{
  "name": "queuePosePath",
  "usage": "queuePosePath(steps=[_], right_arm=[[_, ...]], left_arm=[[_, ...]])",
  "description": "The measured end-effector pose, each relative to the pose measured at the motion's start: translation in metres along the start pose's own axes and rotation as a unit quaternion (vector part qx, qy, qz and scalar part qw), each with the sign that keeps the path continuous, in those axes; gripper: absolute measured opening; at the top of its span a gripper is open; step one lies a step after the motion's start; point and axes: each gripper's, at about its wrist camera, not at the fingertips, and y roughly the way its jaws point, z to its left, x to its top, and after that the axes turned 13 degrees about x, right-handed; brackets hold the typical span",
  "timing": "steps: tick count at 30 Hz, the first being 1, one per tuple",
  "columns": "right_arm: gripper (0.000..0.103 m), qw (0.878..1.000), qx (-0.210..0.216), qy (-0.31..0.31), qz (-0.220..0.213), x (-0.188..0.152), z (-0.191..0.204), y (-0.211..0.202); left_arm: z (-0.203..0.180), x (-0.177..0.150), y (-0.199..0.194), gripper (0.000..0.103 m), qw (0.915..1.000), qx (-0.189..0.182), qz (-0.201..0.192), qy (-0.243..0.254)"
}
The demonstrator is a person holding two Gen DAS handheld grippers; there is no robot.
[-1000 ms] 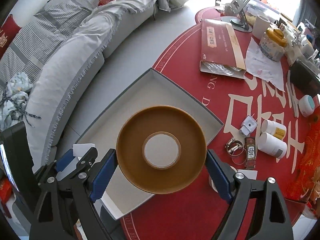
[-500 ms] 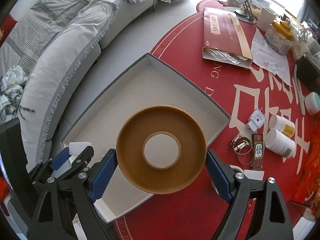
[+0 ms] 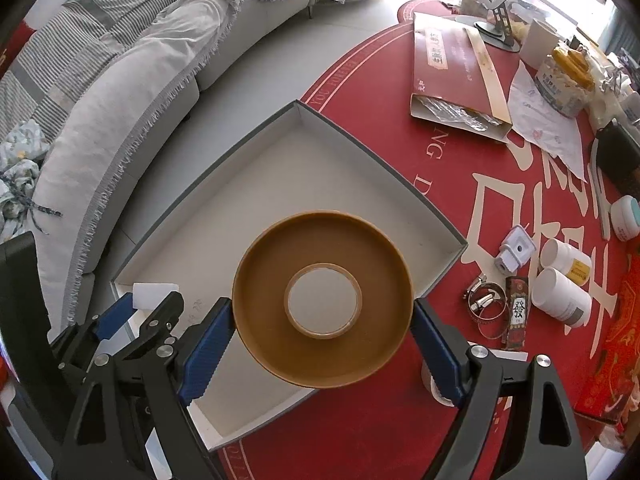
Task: Organize rigid objects
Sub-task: 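Carry the white block and brown ring with both grippers over the white box, then lower and release the white block with the left gripper while the right releases the ring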
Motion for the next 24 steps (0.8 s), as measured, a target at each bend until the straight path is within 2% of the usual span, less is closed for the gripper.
queuePosePath(steps=[24], right_arm=[[0.088,1.0,-0.008,-0.003,0.02,0.01,-0.002,0.023]], left_arm=[[-0.004,0.0,0.024,0.053,0.9998,0.004,0.02,0.004]])
